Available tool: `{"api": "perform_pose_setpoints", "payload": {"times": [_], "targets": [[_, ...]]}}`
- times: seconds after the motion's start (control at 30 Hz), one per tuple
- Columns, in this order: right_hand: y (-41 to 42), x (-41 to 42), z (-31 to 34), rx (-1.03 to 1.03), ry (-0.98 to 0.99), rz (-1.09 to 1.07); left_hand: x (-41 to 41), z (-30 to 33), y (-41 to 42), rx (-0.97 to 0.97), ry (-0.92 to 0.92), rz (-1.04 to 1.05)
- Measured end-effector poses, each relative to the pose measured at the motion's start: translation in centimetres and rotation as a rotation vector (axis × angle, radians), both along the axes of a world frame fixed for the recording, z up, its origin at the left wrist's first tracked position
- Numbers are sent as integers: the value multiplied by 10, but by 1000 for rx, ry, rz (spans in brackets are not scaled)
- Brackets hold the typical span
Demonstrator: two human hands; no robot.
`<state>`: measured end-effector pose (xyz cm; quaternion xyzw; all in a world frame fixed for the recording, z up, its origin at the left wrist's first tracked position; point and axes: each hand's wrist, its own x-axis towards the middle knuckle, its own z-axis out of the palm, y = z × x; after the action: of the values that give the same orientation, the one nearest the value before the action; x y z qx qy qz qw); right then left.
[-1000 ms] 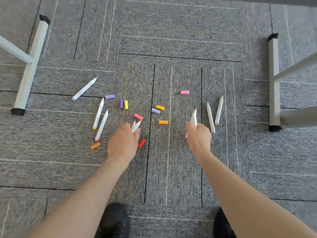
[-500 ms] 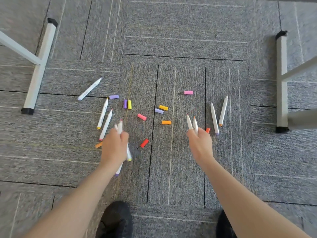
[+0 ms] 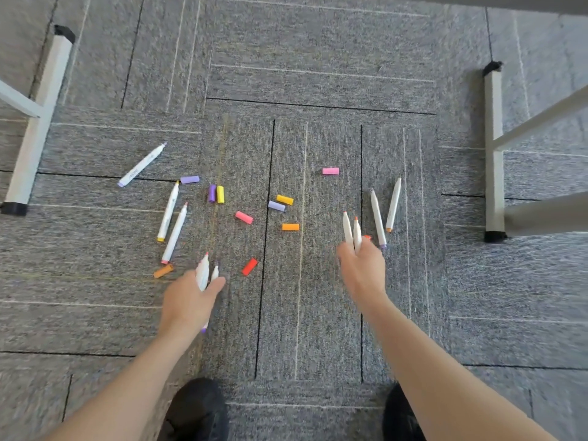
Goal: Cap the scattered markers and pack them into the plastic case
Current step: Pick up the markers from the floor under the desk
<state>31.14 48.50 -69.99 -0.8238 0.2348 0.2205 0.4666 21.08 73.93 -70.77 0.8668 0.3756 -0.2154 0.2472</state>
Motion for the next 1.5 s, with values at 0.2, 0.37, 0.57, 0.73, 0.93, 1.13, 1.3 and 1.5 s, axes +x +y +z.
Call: {"api": "perform_pose_setpoints", "payload": {"times": [0.2,0.37,0.57,0.73,0.93,1.13,1.3,1.5], "targets": [[-19,18,-4,-72,-74,-92,39,16,-33,-165,-232,-33],[-33,44,-4,-280,-168,-67,92,27,-76,-604,-349,296],[-42,72,-14,-470,-138,69,112,17,-84,-856,-366,503],[-42,80,-12,-522,-144,192,105,13,-80,-1017,-381,639],[-51,105,-8,-520,-163,-8,105,15,-69,-1073,-381,708],[-46,112,-17,-562,-24,67,93,9,-55,-920,-390,570],[-32,108,-3,-515,-74,70,88,7,-33,-805,-388,534],[51,82,26,-270,-208,266,88,19,-17,-674,-387,471]]}}
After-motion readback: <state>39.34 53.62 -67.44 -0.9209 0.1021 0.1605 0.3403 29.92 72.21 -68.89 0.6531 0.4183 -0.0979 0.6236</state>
